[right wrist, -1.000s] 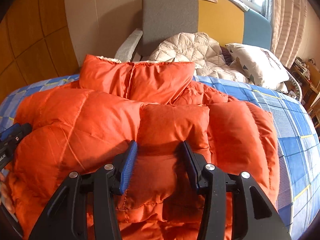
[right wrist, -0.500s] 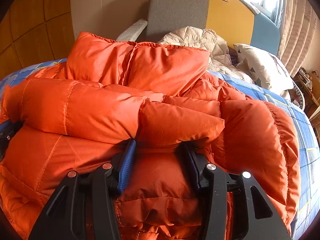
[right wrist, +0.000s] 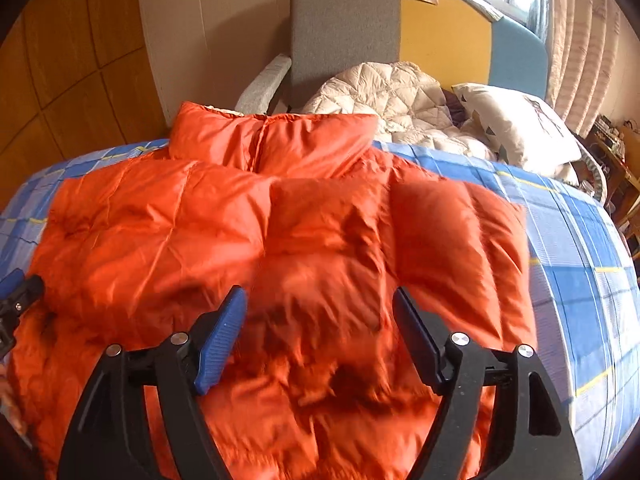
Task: Fold large clothes
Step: 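Move both grippers to the jacket hem and close on it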
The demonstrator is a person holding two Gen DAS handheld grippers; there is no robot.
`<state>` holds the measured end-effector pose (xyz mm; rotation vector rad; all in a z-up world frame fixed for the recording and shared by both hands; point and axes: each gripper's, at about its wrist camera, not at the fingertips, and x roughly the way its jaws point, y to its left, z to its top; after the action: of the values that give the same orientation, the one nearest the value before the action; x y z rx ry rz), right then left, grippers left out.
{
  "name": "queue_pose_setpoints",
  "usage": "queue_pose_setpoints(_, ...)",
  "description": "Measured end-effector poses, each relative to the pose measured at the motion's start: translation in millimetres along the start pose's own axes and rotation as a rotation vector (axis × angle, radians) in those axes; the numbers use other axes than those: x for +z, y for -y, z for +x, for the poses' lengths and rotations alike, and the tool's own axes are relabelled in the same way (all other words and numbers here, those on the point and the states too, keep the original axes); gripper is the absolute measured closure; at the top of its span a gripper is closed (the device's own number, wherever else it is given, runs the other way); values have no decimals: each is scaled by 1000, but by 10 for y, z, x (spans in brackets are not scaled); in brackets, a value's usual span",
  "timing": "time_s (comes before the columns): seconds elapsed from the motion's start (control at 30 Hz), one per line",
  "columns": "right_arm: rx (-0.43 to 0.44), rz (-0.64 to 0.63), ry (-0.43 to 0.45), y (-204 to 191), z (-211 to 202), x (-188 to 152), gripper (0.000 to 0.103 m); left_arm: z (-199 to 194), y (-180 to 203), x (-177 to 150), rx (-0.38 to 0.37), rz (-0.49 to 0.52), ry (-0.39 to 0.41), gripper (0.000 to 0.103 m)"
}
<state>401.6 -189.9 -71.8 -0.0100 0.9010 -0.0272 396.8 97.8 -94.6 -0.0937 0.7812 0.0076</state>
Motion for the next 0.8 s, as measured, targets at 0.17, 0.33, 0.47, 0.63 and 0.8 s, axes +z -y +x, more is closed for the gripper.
queue_pose_setpoints(0.17, -29, -16, -7, 179, -277, -308, 28, -276, -43, -242, -13, 14, 10, 27)
queue_pose_setpoints(0.33, -43, -34, -13, 442, -564, -623, 28, -509, -169, -489, -38, 0, 9, 27)
queue_pose_setpoints(0.47, -57, -29, -18, 683, -758, -873, 28, -699, -335, -714, -55, -18, 0, 27)
queue_pose_setpoints(0.63, -74, 22, -45, 1063, -949, -1222, 28, -855, -581, -1019, -58, -54, -30, 28)
queue_pose_setpoints(0.8, -59, 84, -91, 1367, -1038, -1596, 28, -1002, -753, -1311, -69, -77, -57, 28)
